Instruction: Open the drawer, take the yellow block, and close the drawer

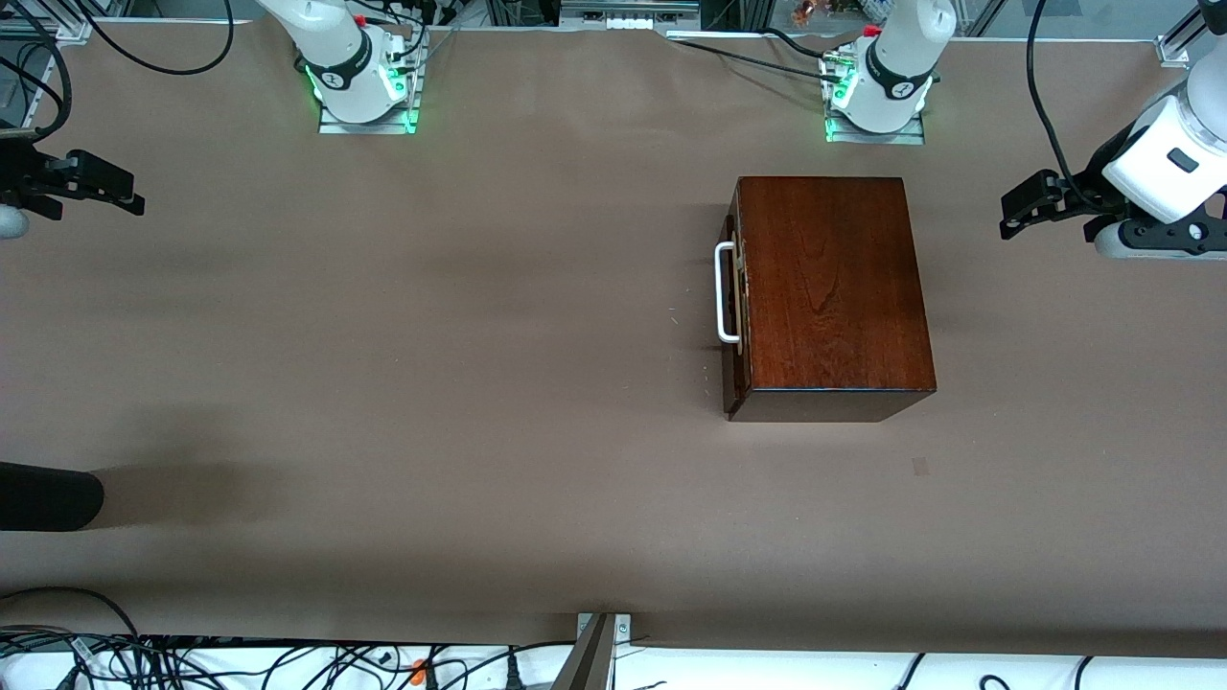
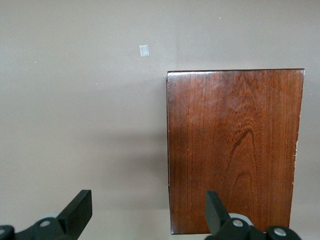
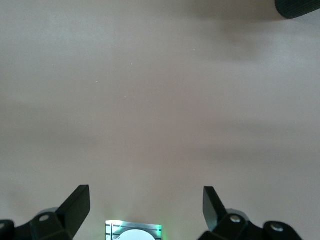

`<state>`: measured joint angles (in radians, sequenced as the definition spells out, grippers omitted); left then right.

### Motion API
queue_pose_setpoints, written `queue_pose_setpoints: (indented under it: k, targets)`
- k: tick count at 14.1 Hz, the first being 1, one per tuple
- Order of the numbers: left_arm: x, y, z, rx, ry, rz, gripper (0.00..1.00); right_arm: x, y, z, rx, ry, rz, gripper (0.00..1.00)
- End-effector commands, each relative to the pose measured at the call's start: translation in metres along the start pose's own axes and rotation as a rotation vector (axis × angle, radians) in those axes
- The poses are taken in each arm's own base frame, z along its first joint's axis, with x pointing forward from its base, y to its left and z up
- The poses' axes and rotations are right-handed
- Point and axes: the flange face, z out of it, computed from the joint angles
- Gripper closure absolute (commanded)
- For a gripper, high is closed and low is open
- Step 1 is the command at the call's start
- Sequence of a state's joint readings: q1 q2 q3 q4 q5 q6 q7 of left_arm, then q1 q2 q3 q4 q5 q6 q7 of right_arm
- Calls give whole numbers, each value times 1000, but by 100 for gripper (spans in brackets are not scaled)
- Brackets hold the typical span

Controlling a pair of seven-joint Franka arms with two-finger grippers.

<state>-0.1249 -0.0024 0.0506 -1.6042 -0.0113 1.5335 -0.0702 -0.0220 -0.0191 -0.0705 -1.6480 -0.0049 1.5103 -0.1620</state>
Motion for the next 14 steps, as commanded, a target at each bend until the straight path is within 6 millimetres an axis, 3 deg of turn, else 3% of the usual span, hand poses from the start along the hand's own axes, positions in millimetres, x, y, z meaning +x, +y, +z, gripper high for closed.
queue_pose_setpoints:
  k: [1, 10, 12, 14]
  targets:
    - [-2, 0, -6, -14, 18, -4, 0, -3, 2, -1, 17, -1, 2, 0]
    - [0, 6, -1, -11, 1, 4, 0, -3, 2, -1, 17, -1, 2, 0]
    - [-1, 30, 0, -8, 2, 28, 0, -3, 2, -1, 17, -1, 2, 0]
    - [-5, 69, 2, 3, 4, -3, 0, -3, 2, -1, 17, -1, 2, 0]
